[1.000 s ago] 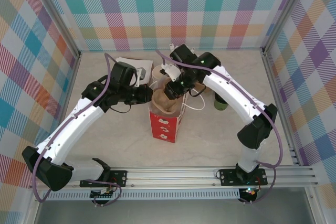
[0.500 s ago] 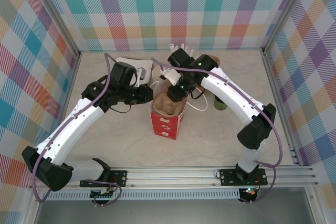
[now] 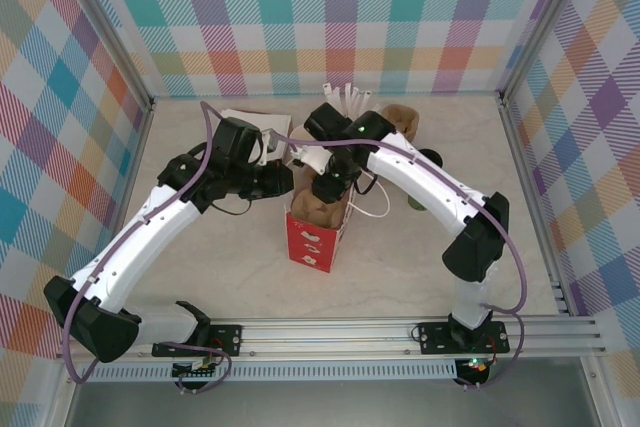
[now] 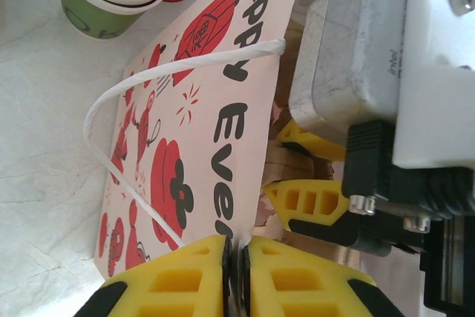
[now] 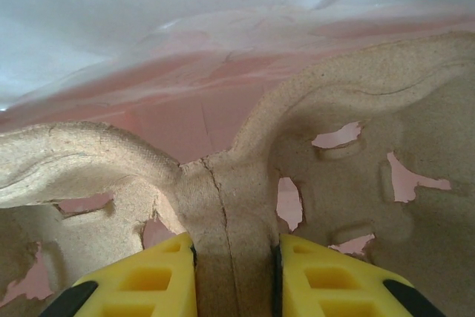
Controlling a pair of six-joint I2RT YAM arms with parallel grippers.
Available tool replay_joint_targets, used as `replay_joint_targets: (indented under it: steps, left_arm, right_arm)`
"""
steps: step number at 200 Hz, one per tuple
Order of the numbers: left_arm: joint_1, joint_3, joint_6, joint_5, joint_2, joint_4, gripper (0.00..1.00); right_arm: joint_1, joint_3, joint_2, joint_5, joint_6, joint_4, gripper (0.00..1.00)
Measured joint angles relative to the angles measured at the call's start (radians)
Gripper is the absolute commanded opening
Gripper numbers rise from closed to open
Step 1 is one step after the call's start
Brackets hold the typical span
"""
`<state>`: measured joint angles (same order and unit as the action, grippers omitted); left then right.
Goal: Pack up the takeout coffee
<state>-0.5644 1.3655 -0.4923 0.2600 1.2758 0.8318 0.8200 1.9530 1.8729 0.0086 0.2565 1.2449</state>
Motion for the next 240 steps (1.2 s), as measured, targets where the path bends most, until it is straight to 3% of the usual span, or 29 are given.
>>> replay_joint_targets:
  steps: [119,240]
  left_arm:
    - [0.0,0.0,-0.039,-0.089,0.008,0.023,0.13]
    - [0.0,0.005,-0.044,-0.14,0.008,0.031,0.13]
  right_arm:
    - [0.0,-0.06,0.016,0.002,0.034,-0.097,0.29]
    - [0.0,-0.08,-0.008,0.018,0.059,-0.076,0.32]
